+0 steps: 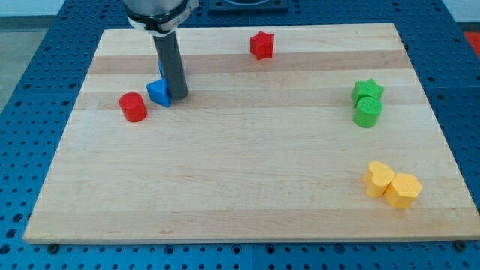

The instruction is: Drag the red circle to the bottom left of the red star

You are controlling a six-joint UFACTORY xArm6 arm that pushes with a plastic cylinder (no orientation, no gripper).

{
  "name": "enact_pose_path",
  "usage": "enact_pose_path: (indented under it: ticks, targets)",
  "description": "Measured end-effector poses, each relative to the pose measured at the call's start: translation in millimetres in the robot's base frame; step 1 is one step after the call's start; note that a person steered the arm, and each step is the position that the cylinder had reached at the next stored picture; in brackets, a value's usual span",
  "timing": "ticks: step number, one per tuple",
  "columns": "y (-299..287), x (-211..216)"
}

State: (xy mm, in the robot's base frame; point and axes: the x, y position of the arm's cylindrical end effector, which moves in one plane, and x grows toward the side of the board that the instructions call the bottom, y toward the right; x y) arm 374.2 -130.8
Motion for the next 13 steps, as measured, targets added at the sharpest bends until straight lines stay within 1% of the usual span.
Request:
enact_pose_path:
  ticks: [1, 2, 3, 4, 6, 7, 8, 9, 10, 12, 13]
  targets:
    - [-19, 0]
    - [-23, 0]
    - [29, 27]
    - [29, 55]
    - [-141, 67]
    - [-169, 67]
    - [-160, 66]
    - [-124, 45]
    - [-114, 24]
    - [-108, 29]
    - [-79, 44]
